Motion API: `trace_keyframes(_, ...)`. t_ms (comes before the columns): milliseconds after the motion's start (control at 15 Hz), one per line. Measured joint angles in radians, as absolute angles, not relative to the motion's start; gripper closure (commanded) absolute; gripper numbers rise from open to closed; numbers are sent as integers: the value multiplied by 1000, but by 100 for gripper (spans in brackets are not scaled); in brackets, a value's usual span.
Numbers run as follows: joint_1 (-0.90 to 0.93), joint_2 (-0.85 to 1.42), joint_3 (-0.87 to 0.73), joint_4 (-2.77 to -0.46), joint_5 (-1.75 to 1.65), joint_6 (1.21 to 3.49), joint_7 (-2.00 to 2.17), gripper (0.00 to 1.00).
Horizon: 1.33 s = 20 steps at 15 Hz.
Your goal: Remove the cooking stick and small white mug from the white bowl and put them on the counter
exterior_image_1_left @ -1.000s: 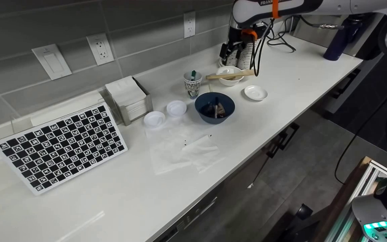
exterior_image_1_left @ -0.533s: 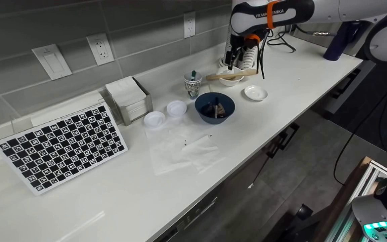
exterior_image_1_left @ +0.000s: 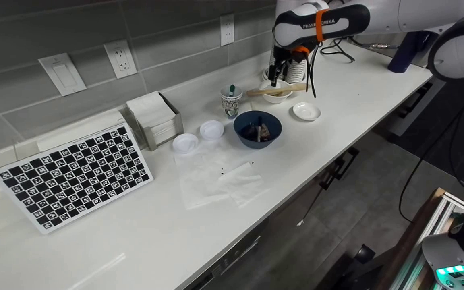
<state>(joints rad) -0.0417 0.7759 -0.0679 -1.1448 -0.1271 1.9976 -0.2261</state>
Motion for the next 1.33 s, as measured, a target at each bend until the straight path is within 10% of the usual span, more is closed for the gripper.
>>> trace_keyframes(1333, -56, 943, -22, -977, -122, 2034, -239, 14)
